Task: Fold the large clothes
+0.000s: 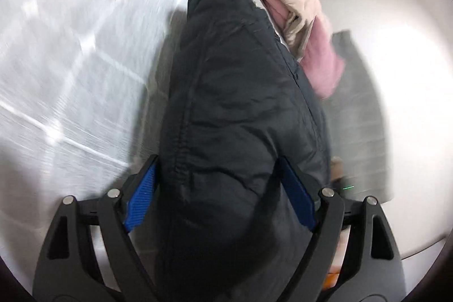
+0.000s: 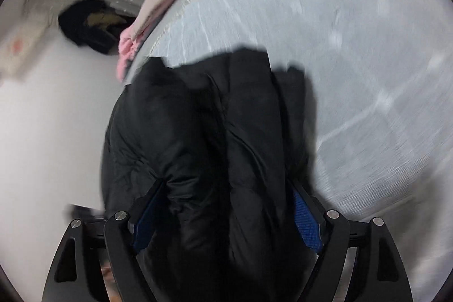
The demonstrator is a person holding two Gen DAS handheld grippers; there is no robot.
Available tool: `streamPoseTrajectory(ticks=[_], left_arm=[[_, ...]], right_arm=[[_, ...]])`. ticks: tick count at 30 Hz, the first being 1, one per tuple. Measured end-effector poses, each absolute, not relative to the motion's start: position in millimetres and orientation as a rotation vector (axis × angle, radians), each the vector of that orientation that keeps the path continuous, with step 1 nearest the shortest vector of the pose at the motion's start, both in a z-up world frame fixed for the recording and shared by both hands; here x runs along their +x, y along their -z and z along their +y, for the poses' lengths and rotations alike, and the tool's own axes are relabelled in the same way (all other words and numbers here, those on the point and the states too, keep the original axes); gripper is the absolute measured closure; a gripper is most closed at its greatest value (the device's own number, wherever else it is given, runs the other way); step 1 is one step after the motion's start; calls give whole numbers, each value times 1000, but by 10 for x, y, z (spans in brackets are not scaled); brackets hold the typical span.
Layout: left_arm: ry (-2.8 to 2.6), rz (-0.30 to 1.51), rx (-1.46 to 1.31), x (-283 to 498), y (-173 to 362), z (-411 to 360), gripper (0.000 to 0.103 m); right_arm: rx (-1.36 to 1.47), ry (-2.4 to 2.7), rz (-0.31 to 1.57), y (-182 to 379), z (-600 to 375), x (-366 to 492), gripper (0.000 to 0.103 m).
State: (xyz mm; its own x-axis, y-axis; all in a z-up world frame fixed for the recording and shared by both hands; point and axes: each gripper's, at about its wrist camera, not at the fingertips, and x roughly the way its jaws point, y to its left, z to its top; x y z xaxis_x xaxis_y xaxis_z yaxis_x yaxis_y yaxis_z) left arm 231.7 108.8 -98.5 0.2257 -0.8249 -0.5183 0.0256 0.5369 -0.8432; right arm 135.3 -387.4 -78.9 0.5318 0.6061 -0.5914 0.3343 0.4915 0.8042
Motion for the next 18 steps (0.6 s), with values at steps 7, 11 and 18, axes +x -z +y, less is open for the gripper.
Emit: streamPoseTrajectory(ticks=[7,11,18], left_arm=[[812,995,-865,2320,716,1185,38],[734,887,-709,2383,490,1198,33],[542,948,-491,2396,537,1084,24]], right_arm=[[1038,-408,803,434,-3736,1470,78],[952,-415,713,183,-3600,1687,79],[775,-91,908,549,-3578,1934,29]])
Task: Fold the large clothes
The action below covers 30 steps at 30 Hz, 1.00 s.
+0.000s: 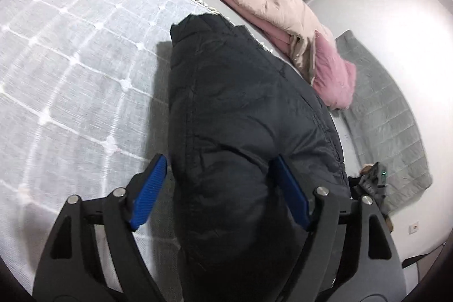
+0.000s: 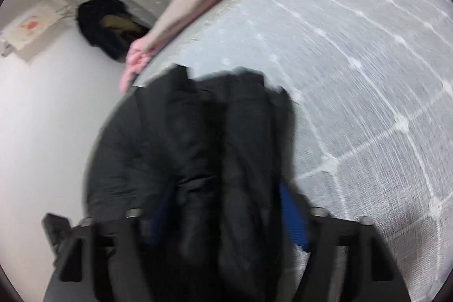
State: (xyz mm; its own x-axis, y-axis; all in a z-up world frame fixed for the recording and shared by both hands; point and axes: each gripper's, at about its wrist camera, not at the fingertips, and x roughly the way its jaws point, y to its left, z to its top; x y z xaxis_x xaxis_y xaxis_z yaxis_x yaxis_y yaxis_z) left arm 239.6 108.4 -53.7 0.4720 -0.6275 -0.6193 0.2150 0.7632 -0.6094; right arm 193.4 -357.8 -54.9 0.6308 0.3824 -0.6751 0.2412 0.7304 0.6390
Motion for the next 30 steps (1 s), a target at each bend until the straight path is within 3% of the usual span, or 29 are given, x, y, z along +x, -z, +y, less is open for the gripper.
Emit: streamPoseTrajectory(ticks=[7,11,16,20,27,28,29,30], left_arm=[[433,861,-292,1974,55,919,23],[433,804,-195,1682,-57,819,20],[441,914,-42,1566,214,482,20],[459,989,-106,1636,347,593,13],[626,1090,-575,2270,733,1080,9],[661,1128,-679,2362,903,1107,8],[683,1148,-750,2404,1015,1121,9],[706,1151,-816,2429,1100,1137,15]], right_arm=[[674,-34,828,-102,-3533,1510,28],[447,-44,805,-411,-3156,1161,26],[254,-34,942,-188,-2740,1140,26],[458,-74,1032,182,-3028,1235,18],[914,-306,1034,792,-3490,1516,8],[922,-318,1010,776,-3493,1537,10],[946,-343,996,782,-3484,1554,18],[987,-384,982,806,-3456,1581,37]])
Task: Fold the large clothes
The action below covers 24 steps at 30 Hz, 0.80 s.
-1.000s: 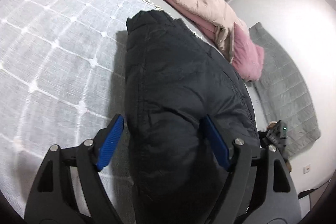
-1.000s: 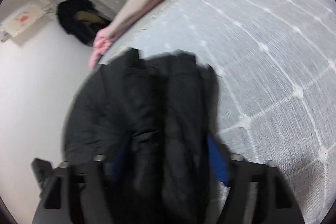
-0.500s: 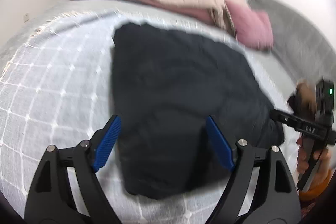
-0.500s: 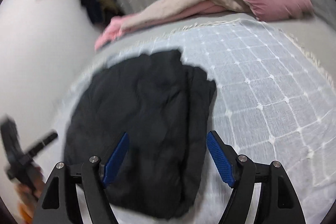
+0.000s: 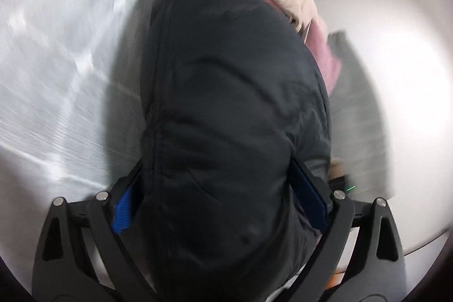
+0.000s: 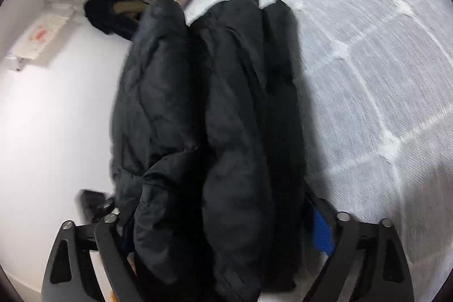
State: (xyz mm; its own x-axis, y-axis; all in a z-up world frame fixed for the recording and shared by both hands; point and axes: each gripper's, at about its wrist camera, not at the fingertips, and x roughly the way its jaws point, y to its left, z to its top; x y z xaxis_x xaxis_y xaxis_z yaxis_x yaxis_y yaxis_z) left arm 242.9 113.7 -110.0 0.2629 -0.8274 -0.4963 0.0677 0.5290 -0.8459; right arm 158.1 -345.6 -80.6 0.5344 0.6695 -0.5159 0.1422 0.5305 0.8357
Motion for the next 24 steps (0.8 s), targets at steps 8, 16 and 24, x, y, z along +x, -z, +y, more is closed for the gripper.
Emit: streamPoseTrajectory(ticks=[8,16,24], left_arm=[[679,867,-761,2185,335,1640,51],[537,595,-727,1870,-27,3072,51],[239,798,-633,1870,742,3914,28]], right_arm=[[852,-432,806,249,-2902,1580,72],[769,-697,730,-117,-1545,2033,72],[566,-642,999,634,-150,2568,59]])
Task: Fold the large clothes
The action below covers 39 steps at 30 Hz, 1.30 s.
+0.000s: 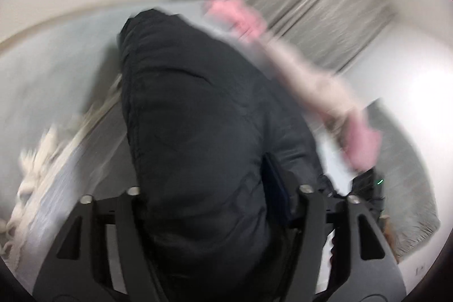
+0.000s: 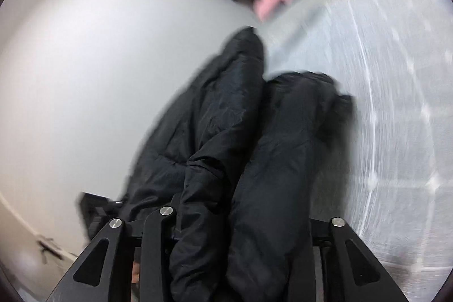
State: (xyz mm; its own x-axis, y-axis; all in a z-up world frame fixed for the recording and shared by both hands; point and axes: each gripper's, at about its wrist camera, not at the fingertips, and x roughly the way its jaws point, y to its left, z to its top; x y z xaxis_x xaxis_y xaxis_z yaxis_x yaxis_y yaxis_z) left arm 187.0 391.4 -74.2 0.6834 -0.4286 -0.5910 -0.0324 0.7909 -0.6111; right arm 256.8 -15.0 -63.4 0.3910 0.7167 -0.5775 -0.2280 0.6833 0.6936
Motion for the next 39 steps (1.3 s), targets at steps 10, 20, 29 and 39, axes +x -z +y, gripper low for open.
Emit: streamPoseTrajectory(ticks=[10,20,29,39], left_arm=[[96,836,-511,1679,534,3806,18],[-144,769,-332,1158,123,3254,2],[-289,774,-220,780,123,2773,1],[-327,815,-182,714,260,2608,1]], right_arm=[[551,-544,1043,596,-397,2512,33],[245,-435,916,-344,-570,1711,17],[50,-337,903,-221,-527,1031,13],[-173,-292,829,-88,-171,945,13]])
